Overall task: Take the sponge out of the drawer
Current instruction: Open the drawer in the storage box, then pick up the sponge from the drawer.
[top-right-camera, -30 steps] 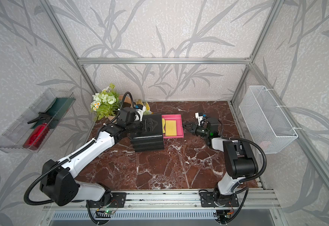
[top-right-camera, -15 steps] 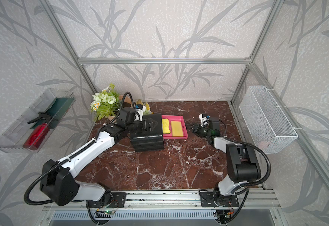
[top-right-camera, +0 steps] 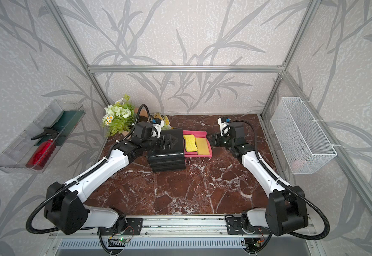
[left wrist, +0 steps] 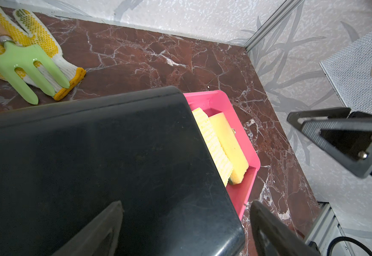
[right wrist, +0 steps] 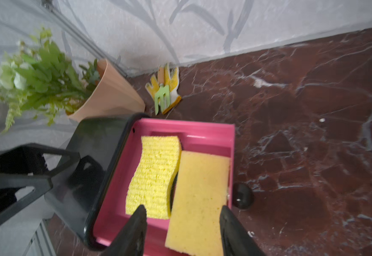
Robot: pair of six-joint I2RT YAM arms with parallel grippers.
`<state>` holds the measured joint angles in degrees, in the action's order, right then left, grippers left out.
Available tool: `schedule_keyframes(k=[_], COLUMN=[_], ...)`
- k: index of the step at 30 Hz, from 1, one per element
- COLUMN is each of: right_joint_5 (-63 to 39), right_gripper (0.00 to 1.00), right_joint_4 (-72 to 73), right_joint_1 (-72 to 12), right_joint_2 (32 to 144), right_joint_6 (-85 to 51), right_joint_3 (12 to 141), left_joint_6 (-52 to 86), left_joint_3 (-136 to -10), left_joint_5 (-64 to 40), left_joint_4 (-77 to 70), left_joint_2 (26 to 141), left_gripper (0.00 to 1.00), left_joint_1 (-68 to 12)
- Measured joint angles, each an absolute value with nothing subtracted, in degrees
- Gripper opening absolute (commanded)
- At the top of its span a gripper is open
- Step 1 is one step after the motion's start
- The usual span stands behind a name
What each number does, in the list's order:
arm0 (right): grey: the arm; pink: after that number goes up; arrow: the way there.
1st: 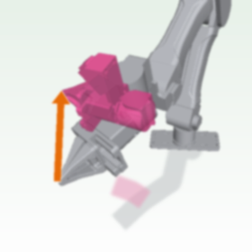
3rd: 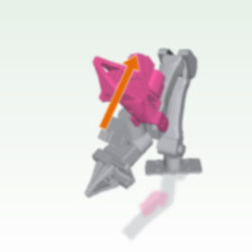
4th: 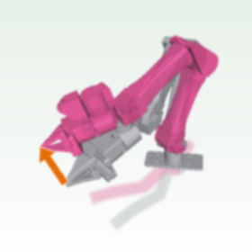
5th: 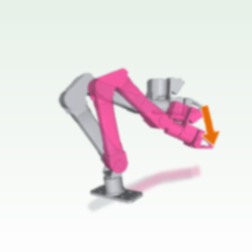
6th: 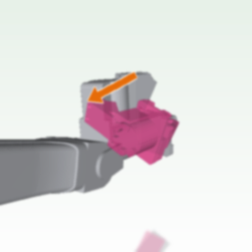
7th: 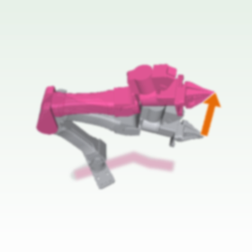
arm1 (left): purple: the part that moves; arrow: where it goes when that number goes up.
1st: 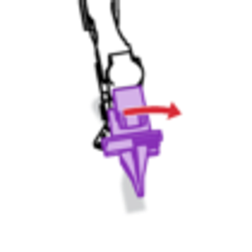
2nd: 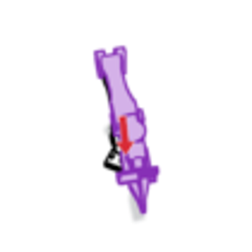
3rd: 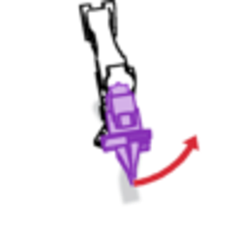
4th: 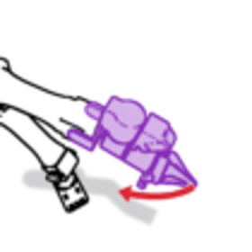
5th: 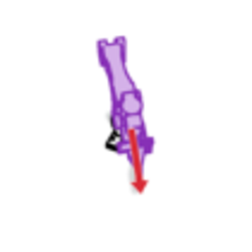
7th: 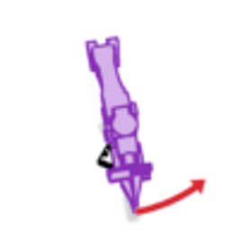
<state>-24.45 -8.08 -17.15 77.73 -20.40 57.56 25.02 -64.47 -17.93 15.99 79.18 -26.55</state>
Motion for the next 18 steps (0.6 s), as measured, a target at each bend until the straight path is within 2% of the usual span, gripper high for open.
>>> schedule_keyframes(k=[8, 18], right_joint_5=[-19.4, -17.8], right_gripper=[0.54, 0.49], right_joint_4=[-14.1, -14.5], right_joint_1=[-25.0, -26.7], right_joint_2=[81.1, 87.4], right_joint_6=[-17.3, -16.6], right_joint_3=[60.1, 63.1], left_joint_6=[25.0, 24.9], left_joint_3=[-63.3, -62.0], left_joint_5=[-18.1, -18.1], left_joint_4=[16.3, 16.2], left_joint_2=[77.6, 76.2], left_gripper=[0.89, 0.89], left_joint_1=[-26.5, -26.5])
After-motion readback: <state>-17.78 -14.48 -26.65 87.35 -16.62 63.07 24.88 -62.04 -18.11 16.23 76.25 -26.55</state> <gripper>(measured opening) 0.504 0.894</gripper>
